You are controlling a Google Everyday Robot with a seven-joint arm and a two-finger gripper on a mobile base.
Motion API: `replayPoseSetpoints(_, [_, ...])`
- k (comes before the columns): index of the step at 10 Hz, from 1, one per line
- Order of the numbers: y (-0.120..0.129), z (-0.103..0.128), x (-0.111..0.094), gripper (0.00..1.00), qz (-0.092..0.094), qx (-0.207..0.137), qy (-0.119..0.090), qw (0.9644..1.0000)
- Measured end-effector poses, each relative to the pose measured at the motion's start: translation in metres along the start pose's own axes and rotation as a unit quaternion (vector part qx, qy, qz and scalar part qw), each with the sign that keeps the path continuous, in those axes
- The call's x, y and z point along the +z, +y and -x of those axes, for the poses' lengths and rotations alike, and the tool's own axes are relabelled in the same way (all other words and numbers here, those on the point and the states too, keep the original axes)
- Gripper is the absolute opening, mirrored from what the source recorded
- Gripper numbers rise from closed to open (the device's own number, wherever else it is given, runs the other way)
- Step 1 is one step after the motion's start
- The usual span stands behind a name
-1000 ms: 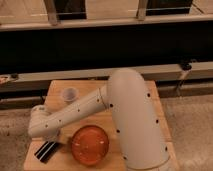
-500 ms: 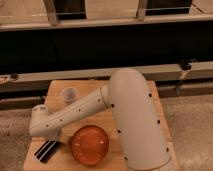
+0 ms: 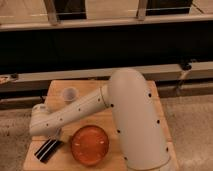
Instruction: Place the eraser in the ceramic cup
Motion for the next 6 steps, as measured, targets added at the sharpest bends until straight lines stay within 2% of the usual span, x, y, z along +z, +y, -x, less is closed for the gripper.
replayPoseSetpoints(6, [0.0041,0.0090,0.0008,0.80,0.001,0.036,0.005,0.9993])
